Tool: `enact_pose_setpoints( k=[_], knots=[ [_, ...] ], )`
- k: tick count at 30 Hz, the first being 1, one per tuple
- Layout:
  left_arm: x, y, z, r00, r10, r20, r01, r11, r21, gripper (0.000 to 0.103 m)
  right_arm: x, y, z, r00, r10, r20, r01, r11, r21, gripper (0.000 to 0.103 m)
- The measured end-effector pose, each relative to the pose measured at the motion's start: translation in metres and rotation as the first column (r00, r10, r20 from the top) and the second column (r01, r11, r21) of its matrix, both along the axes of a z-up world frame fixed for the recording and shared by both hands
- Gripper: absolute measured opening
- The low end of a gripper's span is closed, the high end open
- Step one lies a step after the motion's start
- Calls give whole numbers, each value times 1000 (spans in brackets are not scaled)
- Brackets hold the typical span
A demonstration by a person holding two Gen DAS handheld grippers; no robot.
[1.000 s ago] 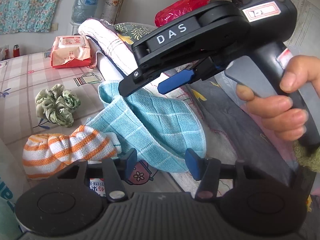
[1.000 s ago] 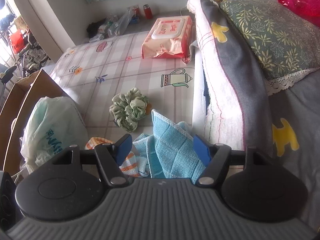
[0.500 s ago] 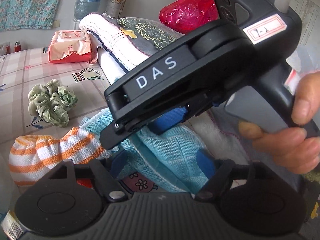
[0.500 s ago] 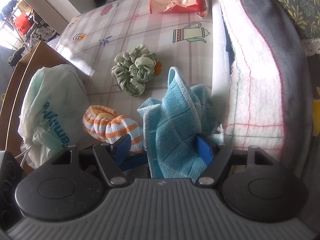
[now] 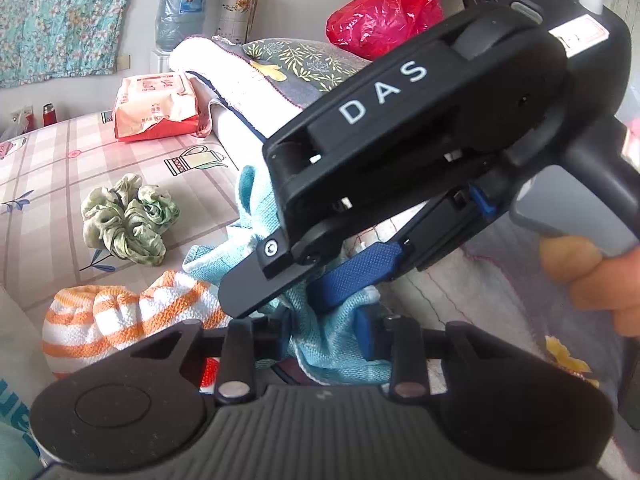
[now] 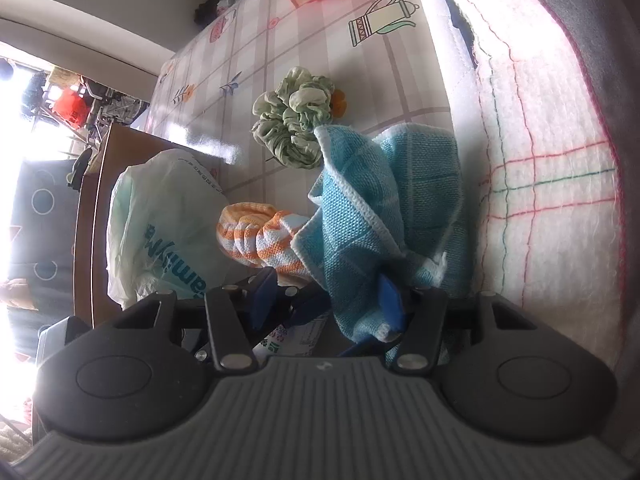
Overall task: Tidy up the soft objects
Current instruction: 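Grasp the blue towel with the right tool, then carry the blue towel with the right tool into the box and release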
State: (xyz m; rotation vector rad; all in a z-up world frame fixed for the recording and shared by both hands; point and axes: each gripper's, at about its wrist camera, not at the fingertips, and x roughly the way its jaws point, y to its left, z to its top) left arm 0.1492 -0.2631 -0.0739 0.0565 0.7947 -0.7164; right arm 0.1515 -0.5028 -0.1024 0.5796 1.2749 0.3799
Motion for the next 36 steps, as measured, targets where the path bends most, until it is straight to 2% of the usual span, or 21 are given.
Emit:
enact_pose_setpoints(
  k=[6,12,21,24,30,33,36],
  knots=[
    [-17,16,26,998,-5,68,8,999,-45,27,-20,4,33,997,-18,70,18,1000,-1,53],
    [-36,38,63,987,-6,158,23,994,-106,26,-50,12,82,985,-36,170,38,999,-9,52],
    [-63,99,131,945,67,319,-10,984,-177,26,-87,54,170,933,-1,360,7,1000,-16,52],
    [-70,133,154,919,127,373,-67,983,-170,26,-90,81,196,909,38,415,-41,999,-3,52],
    [-74,219,183,871,265,414,-242,964,-108,26,-73,174,229,842,169,512,-228,972,55,52],
    [-66,262,192,850,335,406,-344,938,-54,26,-53,228,230,818,229,528,-332,937,108,52],
    [-54,303,199,831,407,379,-442,897,6,26,-32,289,226,799,281,532,-422,892,162,52]
  ],
)
